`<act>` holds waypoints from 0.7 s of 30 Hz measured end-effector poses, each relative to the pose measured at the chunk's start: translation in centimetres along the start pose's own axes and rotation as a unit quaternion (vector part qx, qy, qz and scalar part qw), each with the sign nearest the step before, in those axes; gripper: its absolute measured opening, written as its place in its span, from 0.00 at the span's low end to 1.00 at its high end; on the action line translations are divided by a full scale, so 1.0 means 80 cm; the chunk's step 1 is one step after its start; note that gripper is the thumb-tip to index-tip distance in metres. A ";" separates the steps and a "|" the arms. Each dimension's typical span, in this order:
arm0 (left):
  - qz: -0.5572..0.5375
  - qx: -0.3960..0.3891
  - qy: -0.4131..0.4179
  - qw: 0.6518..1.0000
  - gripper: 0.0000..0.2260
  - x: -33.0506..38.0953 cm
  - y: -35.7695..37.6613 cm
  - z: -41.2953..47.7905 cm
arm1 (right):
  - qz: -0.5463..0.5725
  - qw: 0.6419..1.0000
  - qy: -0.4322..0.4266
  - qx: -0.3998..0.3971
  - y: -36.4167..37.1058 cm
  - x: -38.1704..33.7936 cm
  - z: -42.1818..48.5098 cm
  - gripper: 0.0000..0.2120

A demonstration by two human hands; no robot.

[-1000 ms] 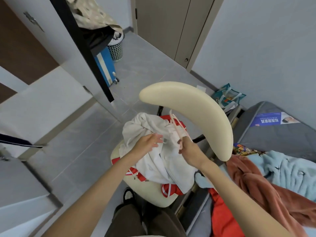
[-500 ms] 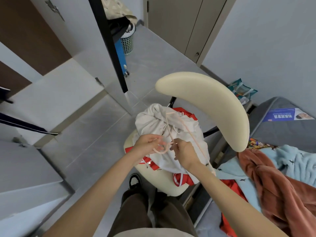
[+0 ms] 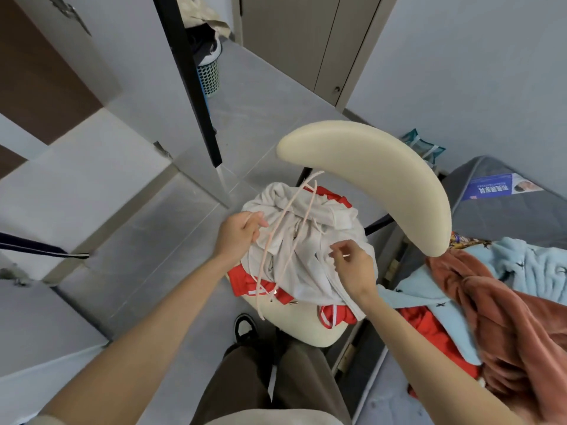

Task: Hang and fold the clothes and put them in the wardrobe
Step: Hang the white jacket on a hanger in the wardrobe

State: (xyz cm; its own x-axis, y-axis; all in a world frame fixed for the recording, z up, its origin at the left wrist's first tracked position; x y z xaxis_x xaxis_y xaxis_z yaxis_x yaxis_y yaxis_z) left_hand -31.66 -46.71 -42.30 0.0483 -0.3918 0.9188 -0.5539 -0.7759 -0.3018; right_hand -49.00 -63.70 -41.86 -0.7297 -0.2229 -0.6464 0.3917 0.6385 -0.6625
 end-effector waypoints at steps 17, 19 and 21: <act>0.180 -0.048 0.072 0.980 0.13 -0.030 -0.003 0.056 | 0.056 0.995 0.049 0.064 0.073 0.042 0.188 0.30; 0.191 -0.044 0.069 0.978 0.12 -0.027 -0.006 0.053 | 0.023 0.991 0.092 0.098 0.067 0.042 0.211 0.24; 0.208 -0.041 0.068 0.975 0.10 -0.026 -0.006 0.051 | -0.049 0.987 0.123 0.092 0.058 0.042 0.230 0.16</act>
State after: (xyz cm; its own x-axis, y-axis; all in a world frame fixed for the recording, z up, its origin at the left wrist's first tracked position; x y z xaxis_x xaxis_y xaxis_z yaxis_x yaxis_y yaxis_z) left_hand -28.11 -47.52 -45.06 -0.3024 -0.5899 0.7487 -0.5677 -0.5195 -0.6386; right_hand -39.34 -75.00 -54.10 -0.8740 -0.0768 -0.4798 0.3919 0.4724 -0.7895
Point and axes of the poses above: each hand's wrist, its own z-axis towards the middle knuckle, its own y-axis out of the palm, x = y × z, the point moved 1 cm from there along z, towards the middle knuckle, and after that the axes turned 4 degrees about y, right-handed, at the moved point
